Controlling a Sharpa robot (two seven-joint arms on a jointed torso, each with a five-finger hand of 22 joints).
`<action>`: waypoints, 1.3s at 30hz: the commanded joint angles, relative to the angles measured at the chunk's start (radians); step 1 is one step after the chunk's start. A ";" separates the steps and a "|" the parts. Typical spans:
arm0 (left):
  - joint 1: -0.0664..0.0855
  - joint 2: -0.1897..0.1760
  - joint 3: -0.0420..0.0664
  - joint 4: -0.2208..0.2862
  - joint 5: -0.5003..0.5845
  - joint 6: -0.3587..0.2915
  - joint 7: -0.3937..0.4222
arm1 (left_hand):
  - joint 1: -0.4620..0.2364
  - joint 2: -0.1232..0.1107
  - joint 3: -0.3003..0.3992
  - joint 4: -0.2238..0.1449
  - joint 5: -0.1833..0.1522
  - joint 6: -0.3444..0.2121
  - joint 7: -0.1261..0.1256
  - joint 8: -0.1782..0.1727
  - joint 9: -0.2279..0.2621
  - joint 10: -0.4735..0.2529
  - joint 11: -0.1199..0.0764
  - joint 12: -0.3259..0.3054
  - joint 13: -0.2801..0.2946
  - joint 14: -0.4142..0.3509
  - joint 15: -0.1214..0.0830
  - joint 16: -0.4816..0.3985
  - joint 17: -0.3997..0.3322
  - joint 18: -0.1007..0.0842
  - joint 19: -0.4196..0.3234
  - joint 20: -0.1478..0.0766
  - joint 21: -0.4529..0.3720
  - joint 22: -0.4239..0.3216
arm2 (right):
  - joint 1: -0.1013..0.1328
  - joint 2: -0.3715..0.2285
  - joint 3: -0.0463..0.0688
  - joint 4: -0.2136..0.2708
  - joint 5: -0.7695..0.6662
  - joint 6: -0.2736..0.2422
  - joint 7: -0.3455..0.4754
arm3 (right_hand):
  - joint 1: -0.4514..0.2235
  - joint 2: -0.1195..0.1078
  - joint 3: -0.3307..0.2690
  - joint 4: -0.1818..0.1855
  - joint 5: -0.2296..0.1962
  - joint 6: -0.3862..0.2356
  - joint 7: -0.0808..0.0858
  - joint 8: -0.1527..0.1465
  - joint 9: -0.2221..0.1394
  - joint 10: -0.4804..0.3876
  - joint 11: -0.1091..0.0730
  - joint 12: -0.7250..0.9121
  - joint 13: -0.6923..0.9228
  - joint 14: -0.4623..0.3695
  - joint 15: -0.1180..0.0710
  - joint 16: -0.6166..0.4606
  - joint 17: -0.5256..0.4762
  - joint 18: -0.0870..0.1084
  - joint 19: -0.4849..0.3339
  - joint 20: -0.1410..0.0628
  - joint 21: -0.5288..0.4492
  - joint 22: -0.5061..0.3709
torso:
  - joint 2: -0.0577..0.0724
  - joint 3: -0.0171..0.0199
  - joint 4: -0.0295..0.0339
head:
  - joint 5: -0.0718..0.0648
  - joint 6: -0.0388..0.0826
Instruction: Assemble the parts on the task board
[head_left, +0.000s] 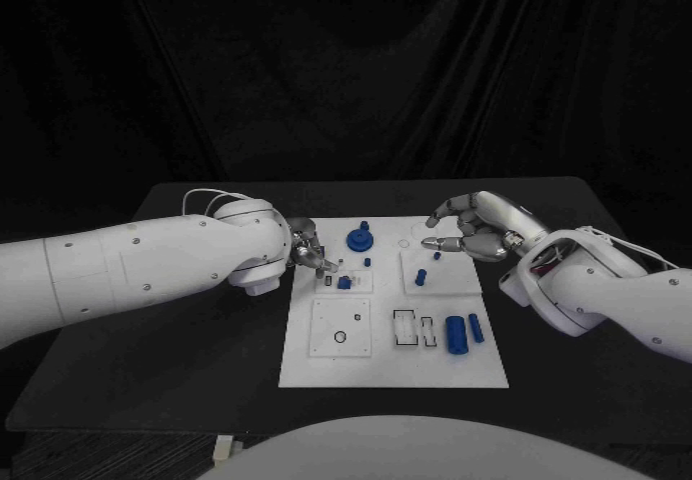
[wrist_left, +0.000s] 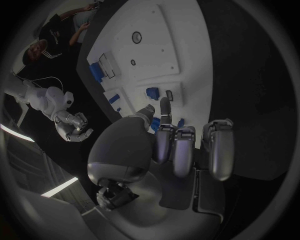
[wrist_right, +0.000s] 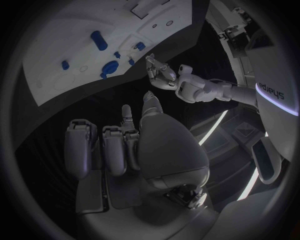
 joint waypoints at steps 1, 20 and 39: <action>0.007 -0.036 0.001 0.035 0.006 -0.092 0.068 | 0.017 0.002 -0.025 0.018 0.018 -0.026 -0.004 0.061 0.052 0.040 -0.009 0.006 0.146 0.104 -0.008 0.003 0.263 0.001 0.035 -0.009 0.006 0.224 | -0.009 0.026 0.001 0.017 -0.244 0.002 -0.164 | 0.019 -0.005 0.007 -0.008 0.000 -0.011 0.003 -0.028 -0.024 0.106 0.013 -0.003 0.259 0.084 0.011 -0.002 0.159 0.012 0.036 0.012 0.010 0.216 | 0.000 -0.0002 -0.0002 | 0.005 0.000; 0.013 -0.185 0.001 0.115 0.006 -0.142 0.288 | 0.127 0.018 -0.106 0.035 0.150 -0.096 -0.009 0.140 0.105 0.037 -0.012 0.002 0.142 0.104 -0.012 0.003 0.263 0.002 0.030 -0.014 0.000 0.222 | -0.057 0.338 0.001 -0.090 -0.529 0.210 -0.490 | -0.029 -0.109 0.161 0.036 0.109 0.066 -0.007 -0.039 -0.048 0.106 0.004 -0.003 0.259 0.080 0.004 -0.008 0.137 0.009 0.045 0.009 0.022 0.220 | 0.002 -0.0044 0.0064 | 0.040 0.000; 0.012 -0.177 0.001 0.103 0.006 -0.095 0.294 | 0.139 0.027 -0.112 0.042 0.164 -0.094 -0.007 0.141 0.099 0.025 -0.010 -0.019 0.125 0.104 -0.010 0.003 0.263 0.004 0.024 -0.013 -0.011 0.218 | -0.120 0.493 0.001 -0.260 -0.563 0.275 -0.505 | -0.088 -0.141 0.224 0.048 0.141 0.021 -0.007 -0.013 -0.008 0.106 0.003 -0.003 0.259 0.078 0.002 -0.011 0.126 0.011 0.041 0.005 0.013 0.217 | 0.001 -0.0024 0.0032 | 0.049 0.000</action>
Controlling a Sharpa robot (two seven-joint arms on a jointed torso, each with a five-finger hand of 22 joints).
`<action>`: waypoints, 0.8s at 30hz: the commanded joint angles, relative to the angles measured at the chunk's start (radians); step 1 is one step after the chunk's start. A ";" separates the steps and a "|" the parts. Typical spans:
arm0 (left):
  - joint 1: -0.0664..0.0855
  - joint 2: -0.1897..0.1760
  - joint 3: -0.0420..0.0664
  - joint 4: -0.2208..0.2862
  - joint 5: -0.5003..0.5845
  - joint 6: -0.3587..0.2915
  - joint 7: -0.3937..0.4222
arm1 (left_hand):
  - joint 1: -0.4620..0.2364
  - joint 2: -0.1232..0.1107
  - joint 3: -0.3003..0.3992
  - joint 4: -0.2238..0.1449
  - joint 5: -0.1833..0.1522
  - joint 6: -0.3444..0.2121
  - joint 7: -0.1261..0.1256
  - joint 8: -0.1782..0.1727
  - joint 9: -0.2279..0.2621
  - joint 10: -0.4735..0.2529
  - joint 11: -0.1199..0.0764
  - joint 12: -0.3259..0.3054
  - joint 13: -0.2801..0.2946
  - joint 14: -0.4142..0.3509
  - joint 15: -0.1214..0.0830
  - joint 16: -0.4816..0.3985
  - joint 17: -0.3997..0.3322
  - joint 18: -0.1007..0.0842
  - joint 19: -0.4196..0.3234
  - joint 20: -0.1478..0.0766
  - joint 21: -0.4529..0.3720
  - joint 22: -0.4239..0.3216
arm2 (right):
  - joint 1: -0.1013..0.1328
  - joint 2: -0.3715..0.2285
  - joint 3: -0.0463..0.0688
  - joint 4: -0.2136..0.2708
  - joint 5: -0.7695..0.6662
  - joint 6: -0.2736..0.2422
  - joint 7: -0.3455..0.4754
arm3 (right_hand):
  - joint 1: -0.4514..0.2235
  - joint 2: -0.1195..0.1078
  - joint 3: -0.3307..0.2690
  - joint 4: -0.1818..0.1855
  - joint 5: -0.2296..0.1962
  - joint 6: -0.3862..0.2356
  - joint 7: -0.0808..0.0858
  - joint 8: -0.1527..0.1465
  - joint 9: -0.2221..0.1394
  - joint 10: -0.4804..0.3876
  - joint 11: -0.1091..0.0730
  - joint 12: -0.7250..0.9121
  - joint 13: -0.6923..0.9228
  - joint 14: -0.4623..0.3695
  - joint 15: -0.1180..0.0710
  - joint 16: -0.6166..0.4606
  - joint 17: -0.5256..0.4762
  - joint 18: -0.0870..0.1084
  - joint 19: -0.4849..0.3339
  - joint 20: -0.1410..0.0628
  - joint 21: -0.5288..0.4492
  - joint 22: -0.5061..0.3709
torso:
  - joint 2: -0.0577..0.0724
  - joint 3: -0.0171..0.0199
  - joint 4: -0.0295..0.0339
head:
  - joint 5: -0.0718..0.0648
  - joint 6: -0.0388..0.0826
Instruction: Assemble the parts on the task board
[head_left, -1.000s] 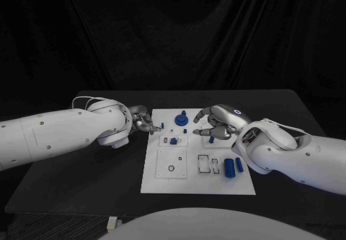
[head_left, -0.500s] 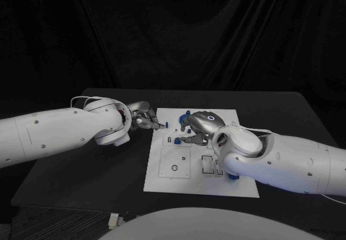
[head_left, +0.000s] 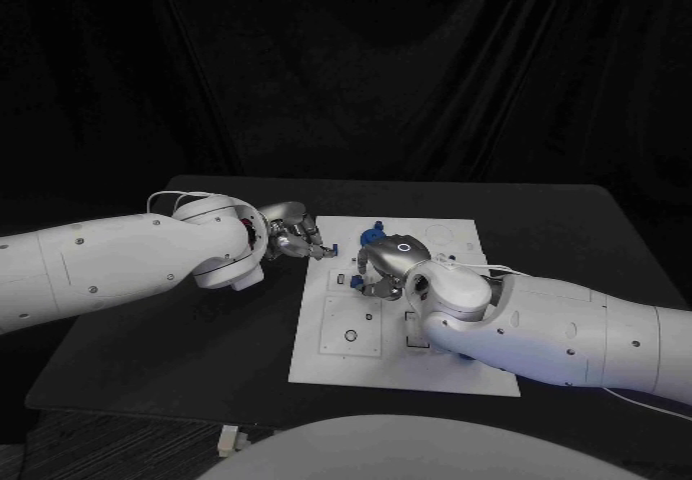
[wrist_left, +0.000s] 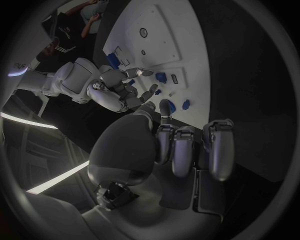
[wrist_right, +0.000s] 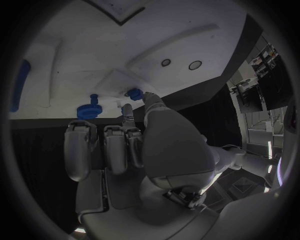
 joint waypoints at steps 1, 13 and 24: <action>0.001 0.005 0.001 -0.001 0.006 0.020 0.023 | 0.012 0.004 -0.006 0.002 0.004 -0.003 -0.001 0.004 -0.001 0.026 -0.002 -0.006 0.122 0.104 -0.003 0.003 0.263 0.004 0.024 -0.005 -0.007 0.218 | -0.008 0.007 0.001 -0.016 -0.025 0.022 -0.019 | -0.012 -0.001 0.010 0.002 -0.009 -0.014 0.002 0.001 0.000 0.106 -0.002 0.003 0.263 0.078 -0.003 -0.007 0.126 0.011 0.040 -0.003 -0.007 0.217 | 0.000 0.0013 -0.0007 | -0.001 0.000; 0.000 0.020 0.001 -0.010 0.006 0.038 0.018 | 0.023 0.010 -0.007 0.003 0.007 0.001 -0.002 0.008 -0.003 0.023 -0.003 -0.011 0.117 0.104 -0.002 0.003 0.263 0.005 0.021 -0.004 -0.012 0.217 | -0.021 0.029 0.001 -0.052 -0.025 0.012 0.013 | -0.014 -0.002 0.029 -0.004 -0.009 -0.038 0.007 -0.007 -0.003 0.106 0.002 0.003 0.263 0.078 0.001 -0.006 0.128 0.010 0.041 0.000 -0.005 0.218 | -0.001 0.0014 -0.0016 | 0.004 0.000; -0.002 0.027 0.001 -0.018 0.006 0.046 0.021 | 0.033 0.015 -0.008 0.003 0.012 -0.002 -0.002 0.008 -0.005 0.019 -0.002 -0.017 0.113 0.104 -0.002 0.003 0.263 0.007 0.017 -0.004 -0.018 0.215 | -0.030 0.046 0.001 -0.075 -0.020 -0.025 0.063 | 0.019 0.006 0.093 -0.043 0.132 0.016 -0.003 0.027 0.014 0.106 -0.006 0.003 0.263 0.079 -0.006 -0.003 0.132 0.009 0.044 -0.003 0.001 0.220 | -0.001 0.0013 -0.0009 | 0.005 0.000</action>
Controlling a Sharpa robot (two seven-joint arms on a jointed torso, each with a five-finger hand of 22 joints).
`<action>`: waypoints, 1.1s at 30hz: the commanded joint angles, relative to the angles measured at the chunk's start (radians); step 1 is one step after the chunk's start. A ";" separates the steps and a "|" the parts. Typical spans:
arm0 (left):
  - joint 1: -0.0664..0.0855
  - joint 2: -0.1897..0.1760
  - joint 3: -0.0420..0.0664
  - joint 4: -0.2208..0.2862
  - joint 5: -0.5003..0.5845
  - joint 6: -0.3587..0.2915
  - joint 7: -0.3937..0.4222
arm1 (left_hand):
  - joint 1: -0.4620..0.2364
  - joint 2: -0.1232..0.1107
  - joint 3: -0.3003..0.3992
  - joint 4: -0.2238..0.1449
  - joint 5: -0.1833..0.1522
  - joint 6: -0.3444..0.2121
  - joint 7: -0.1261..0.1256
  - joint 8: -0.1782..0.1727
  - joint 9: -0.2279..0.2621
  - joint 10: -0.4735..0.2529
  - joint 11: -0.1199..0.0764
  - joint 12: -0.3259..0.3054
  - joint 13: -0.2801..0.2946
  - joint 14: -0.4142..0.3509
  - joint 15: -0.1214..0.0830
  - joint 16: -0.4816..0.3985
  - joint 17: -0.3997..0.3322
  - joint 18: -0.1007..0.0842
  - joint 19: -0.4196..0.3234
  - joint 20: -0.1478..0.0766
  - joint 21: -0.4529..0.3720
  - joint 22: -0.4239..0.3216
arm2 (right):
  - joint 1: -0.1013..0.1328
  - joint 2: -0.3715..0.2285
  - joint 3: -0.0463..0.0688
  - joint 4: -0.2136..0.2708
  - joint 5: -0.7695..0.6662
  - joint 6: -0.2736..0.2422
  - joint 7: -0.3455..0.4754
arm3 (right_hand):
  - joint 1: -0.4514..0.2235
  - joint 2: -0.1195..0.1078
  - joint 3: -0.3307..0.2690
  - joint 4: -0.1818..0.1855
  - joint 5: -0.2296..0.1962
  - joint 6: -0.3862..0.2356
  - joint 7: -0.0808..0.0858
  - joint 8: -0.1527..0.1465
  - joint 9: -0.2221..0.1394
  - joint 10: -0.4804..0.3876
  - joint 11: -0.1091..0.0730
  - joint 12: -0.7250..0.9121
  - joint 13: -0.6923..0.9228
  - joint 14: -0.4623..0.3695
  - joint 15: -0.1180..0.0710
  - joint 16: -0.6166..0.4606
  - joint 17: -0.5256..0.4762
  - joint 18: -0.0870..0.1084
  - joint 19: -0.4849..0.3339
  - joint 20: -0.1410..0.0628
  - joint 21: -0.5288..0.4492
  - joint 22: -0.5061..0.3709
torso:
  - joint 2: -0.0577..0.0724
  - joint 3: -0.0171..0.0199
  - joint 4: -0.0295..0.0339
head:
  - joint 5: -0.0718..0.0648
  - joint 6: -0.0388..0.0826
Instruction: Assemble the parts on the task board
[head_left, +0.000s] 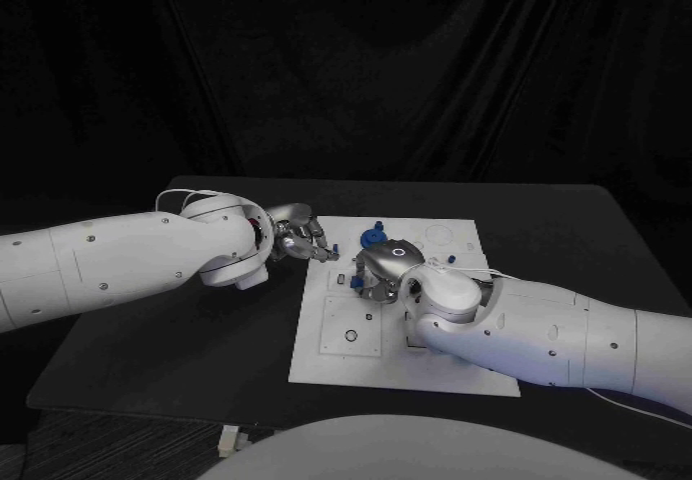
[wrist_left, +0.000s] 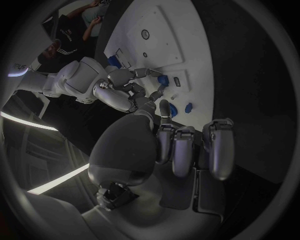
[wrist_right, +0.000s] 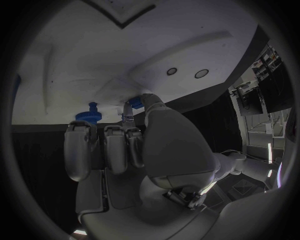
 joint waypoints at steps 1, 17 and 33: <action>-0.002 0.004 0.001 -0.002 0.006 0.015 0.019 | 0.013 0.002 -0.005 0.000 0.005 -0.003 -0.002 0.004 -0.001 0.021 -0.006 -0.010 0.111 0.104 -0.002 0.002 0.263 0.007 0.016 -0.004 -0.007 0.214 | -0.004 0.003 0.001 -0.004 -0.005 -0.032 0.039 | 0.014 -0.002 0.018 -0.010 0.032 0.015 -0.006 0.012 0.008 0.106 -0.009 0.003 0.263 0.079 -0.008 0.001 0.133 0.008 0.045 -0.005 0.003 0.221 | 0.001 -0.0001 0.0009 | 0.002 0.000; -0.004 0.016 0.001 -0.016 0.006 0.031 0.032 | 0.026 0.005 -0.010 0.005 0.010 -0.021 0.005 -0.004 -0.011 0.013 -0.001 -0.023 0.102 0.099 0.002 -0.006 0.255 0.011 0.005 -0.001 -0.024 0.209 | -0.006 -0.006 0.001 -0.001 0.005 -0.070 0.080 | 0.026 -0.006 0.077 -0.048 0.085 0.060 -0.020 0.034 0.026 0.106 -0.022 0.003 0.263 0.080 -0.019 0.003 0.137 0.006 0.048 -0.015 0.011 0.224 | 0.000 -0.0001 0.0003 | -0.003 0.000; -0.009 0.040 0.001 -0.049 0.006 0.140 0.098 | 0.003 0.024 -0.146 0.021 -0.086 -0.163 0.107 -0.260 -0.302 -0.086 0.086 -0.143 -0.005 0.071 0.077 -0.040 0.221 0.027 -0.049 0.067 -0.103 0.187 | 0.008 -0.109 0.001 0.121 0.036 -0.226 0.114 | 0.013 -0.014 0.091 -0.052 0.090 0.080 -0.025 0.039 0.032 0.106 -0.026 0.003 0.263 0.081 -0.023 0.004 0.140 0.005 0.050 -0.019 0.015 0.226 | 0.000 -0.0001 0.0003 | -0.004 0.000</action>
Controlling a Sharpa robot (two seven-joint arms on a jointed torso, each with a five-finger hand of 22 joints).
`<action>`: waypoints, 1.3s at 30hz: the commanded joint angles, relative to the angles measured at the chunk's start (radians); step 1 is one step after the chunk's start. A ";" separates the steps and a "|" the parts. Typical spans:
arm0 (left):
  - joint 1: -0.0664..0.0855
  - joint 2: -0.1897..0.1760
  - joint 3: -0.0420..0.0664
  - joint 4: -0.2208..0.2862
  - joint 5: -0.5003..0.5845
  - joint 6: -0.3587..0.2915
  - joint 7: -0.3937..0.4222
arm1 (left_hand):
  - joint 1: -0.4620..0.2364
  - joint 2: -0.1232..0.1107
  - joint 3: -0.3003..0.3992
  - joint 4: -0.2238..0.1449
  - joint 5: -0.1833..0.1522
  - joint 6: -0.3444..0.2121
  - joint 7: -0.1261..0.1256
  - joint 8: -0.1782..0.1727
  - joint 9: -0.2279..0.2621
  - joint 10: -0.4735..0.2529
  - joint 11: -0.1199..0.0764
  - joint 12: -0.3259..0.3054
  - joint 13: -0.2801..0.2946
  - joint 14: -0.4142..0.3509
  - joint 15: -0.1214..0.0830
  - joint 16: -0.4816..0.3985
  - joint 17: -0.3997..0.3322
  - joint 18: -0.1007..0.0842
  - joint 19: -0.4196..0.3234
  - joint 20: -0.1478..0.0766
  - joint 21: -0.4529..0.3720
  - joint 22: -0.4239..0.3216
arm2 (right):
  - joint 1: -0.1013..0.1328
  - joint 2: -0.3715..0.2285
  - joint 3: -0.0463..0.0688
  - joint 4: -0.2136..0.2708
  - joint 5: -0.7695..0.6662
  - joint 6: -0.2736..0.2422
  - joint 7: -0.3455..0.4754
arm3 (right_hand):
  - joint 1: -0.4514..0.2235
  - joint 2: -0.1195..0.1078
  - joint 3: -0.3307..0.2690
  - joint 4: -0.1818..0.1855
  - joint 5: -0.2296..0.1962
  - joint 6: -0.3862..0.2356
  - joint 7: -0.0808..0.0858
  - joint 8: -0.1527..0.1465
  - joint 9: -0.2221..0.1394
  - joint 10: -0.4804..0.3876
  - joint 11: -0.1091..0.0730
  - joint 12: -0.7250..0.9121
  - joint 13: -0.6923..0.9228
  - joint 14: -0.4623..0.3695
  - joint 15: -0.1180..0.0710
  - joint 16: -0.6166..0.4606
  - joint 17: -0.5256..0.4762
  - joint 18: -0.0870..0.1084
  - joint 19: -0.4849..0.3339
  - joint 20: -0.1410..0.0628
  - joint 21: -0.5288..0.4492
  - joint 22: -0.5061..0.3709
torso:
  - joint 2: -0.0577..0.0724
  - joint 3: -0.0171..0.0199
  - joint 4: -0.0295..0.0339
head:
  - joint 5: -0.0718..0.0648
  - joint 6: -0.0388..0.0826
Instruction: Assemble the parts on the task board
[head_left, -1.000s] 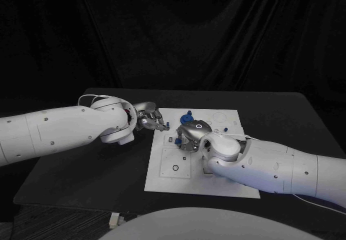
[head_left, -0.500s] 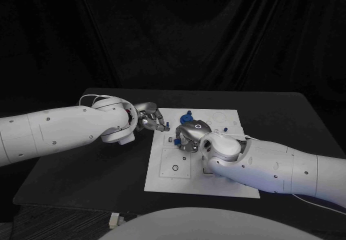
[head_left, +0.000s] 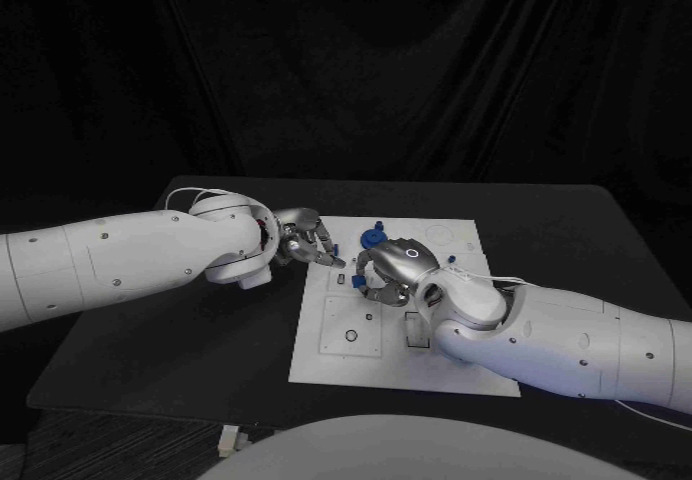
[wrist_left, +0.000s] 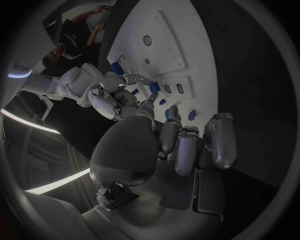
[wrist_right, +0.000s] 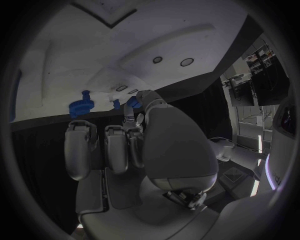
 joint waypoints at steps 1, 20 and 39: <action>-0.004 0.009 0.001 -0.009 0.006 0.067 0.057 | -0.013 0.004 -0.026 0.000 -0.031 0.004 0.006 -0.029 -0.045 -0.003 0.010 -0.007 -0.006 0.071 0.011 -0.004 0.221 0.011 -0.001 0.010 -0.006 0.187 | 0.010 -0.018 0.001 0.029 0.018 -0.084 0.016 | -0.006 -0.002 0.006 0.001 0.005 0.012 -0.004 0.003 0.003 0.104 -0.010 0.003 0.263 0.081 -0.009 0.004 0.141 0.005 0.054 -0.008 0.007 0.226 | 0.000 0.0001 -0.0002 | -0.005 0.000; -0.036 0.055 0.001 -0.041 0.006 0.001 0.191 | -0.027 0.037 -0.110 -0.002 -0.045 0.081 0.000 -0.033 -0.137 -0.030 0.009 -0.003 -0.021 0.065 0.013 -0.003 0.218 0.017 -0.020 0.017 -0.027 0.181 | 0.020 -0.058 0.001 0.072 0.028 -0.104 0.013 | -0.010 -0.007 0.013 -0.002 0.000 0.020 -0.007 0.003 0.005 0.104 -0.013 0.003 0.263 0.081 -0.011 0.004 0.140 0.005 0.054 -0.010 0.007 0.226 | 0.000 0.0002 -0.0007 | -0.013 0.000; -0.043 0.074 0.001 -0.053 0.006 0.001 0.242 | 0.097 0.066 -0.094 -0.008 0.224 0.095 -0.002 -0.030 -0.197 -0.039 0.006 0.012 -0.026 0.061 0.013 -0.001 0.216 0.018 -0.029 0.017 -0.027 0.179 | 0.020 -0.054 0.001 0.073 0.029 -0.100 0.013 | -0.014 -0.009 0.018 -0.004 -0.014 0.021 -0.008 0.001 0.006 0.104 -0.014 0.003 0.263 0.081 -0.012 0.004 0.138 0.005 0.053 -0.012 0.005 0.225 | 0.000 0.0002 0.0002 | -0.014 0.000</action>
